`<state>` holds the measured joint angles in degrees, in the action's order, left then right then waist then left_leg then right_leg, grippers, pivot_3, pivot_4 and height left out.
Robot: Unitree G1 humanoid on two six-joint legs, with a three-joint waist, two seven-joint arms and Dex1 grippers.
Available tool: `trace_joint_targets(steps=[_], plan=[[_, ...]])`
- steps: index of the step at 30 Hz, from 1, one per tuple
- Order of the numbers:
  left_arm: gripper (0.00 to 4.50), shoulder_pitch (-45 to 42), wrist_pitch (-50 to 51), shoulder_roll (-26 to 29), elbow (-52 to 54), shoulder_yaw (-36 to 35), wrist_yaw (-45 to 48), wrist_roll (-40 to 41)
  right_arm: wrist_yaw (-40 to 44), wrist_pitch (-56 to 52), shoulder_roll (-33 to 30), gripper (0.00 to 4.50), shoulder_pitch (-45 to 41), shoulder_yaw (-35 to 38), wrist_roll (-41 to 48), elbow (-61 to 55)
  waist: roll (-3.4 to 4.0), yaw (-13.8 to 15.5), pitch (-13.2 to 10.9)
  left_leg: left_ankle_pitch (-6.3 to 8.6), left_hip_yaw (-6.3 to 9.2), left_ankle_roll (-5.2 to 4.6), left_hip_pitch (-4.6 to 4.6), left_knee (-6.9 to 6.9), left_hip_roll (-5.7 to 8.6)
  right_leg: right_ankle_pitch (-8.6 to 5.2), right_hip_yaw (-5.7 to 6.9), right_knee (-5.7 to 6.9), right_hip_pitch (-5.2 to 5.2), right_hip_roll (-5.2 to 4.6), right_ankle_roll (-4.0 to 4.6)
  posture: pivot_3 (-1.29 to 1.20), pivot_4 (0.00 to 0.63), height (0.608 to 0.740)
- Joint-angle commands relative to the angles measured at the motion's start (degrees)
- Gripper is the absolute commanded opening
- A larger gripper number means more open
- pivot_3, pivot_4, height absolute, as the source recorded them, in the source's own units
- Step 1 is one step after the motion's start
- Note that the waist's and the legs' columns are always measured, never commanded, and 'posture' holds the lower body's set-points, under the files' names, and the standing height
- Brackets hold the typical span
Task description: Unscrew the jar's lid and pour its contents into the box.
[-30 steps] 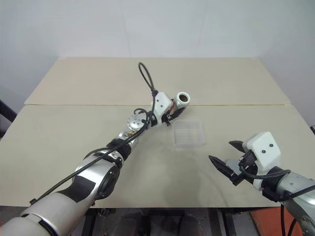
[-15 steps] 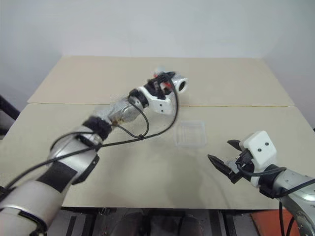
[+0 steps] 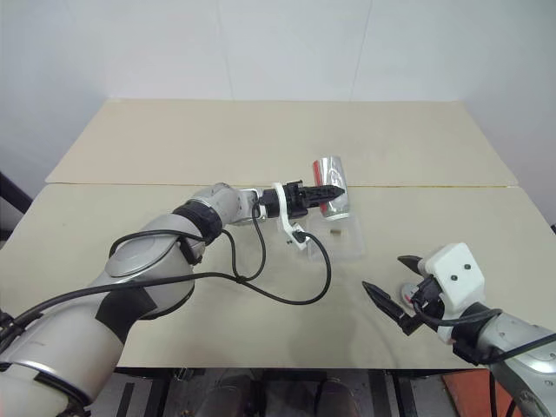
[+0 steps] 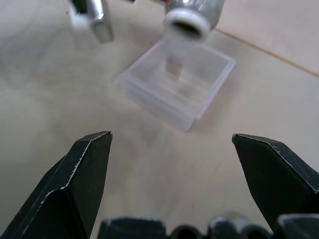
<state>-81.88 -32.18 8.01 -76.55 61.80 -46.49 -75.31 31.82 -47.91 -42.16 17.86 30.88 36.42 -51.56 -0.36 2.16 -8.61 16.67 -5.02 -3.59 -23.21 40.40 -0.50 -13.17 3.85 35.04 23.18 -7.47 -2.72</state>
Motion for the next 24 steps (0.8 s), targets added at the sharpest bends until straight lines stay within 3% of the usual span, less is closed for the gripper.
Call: trace_joint_targets(steps=[1, 4, 7, 11, 13, 15, 19, 24], plan=[[1.86, -2.48, 0.41, -0.73, 0.26, 0.23, -1.44, 0.32, -0.02, 1.52, -0.24, 4.48, 0.46, 2.53, 0.2, -1.56, 0.0, 0.11, 0.0, 0.0, 0.01, 0.0, 0.0, 0.0, 0.0, 0.0, 0.01, 0.0, 0.0, 0.0, 0.0, 0.0, 0.15, 0.74], [1.86, -2.25, -0.74, -0.78, 0.11, -0.75, -0.55, 1.7, -0.15, 1.51, -0.33, 4.48, 0.21, 2.52, 0.24, -1.38, 0.0, 0.11, 0.0, 0.0, 0.0, 0.0, 0.0, 0.0, 0.0, 0.0, 0.0, 0.0, 0.0, 0.0, 0.0, 0.0, 0.15, 0.74], [1.86, -0.71, -4.94, -0.25, -0.54, -7.9, 6.62, 10.05, -0.29, 1.51, -0.3, 4.48, 0.09, 2.23, 0.13, -1.34, 0.01, 0.04, 0.0, 0.0, -0.01, 0.0, 0.0, 0.0, -0.01, 0.0, 0.0, 0.01, 0.01, 0.0, 0.0, 0.0, 0.15, 0.74], [1.86, 3.89, -9.52, -0.01, -0.97, -27.97, 31.0, 33.16, -0.25, 1.46, -0.3, 4.48, 0.48, 2.5, 0.02, -1.49, 0.05, -0.1, 0.03, -0.01, -0.04, 0.01, 0.05, 0.02, -0.16, 0.0, 0.0, 0.06, 0.0, 0.0, 0.01, 0.0, 0.15, 0.74], [1.86, 6.98, -5.09, -1.87, 1.03, -44.06, 51.42, 52.78, -0.05, 1.43, -0.46, 4.48, 0.9, 2.92, -0.15, -1.45, 0.12, -0.41, 0.07, -0.03, -0.08, 0.04, 0.08, 0.06, -0.2, 0.01, 0.01, 0.11, 0.01, 0.01, 0.02, 0.0, 0.15, 0.74], [1.86, 9.12, 0.24, -2.71, 4.43, -54.24, 64.07, 65.22, 0.25, 1.47, -0.6, 4.48, 1.07, 3.28, -0.04, -1.24, 0.12, -0.79, 0.07, -0.04, -0.08, 0.07, 0.07, 0.17, -0.26, 0.0, 0.05, 0.19, 0.01, 0.02, 0.02, 0.0, 0.15, 0.74], [1.86, 15.75, 12.2, -2.08, 15.73, -63.4, 73.48, 77.64, 0.69, 1.86, -1.3, 4.48, -0.32, 1.94, -0.31, -0.09, 0.15, -1.53, 0.09, -0.05, -0.06, 0.09, 0.18, 0.25, -0.22, 0.0, 0.03, 0.27, -0.12, 0.04, 0.02, 0.0, 0.15, 0.74], [1.86, 29.9, 28.75, -2.78, 40.01, -64.93, 74.41, 84.12, 0.91, 1.84, -2.14, 4.48, -3.27, -0.17, -0.58, 1.86, 0.21, -1.76, 0.13, -0.05, -0.03, 0.08, 0.42, 0.24, -0.24, 0.01, -0.05, 0.29, -0.36, 0.05, 0.02, 0.0, 0.15, 0.74]])
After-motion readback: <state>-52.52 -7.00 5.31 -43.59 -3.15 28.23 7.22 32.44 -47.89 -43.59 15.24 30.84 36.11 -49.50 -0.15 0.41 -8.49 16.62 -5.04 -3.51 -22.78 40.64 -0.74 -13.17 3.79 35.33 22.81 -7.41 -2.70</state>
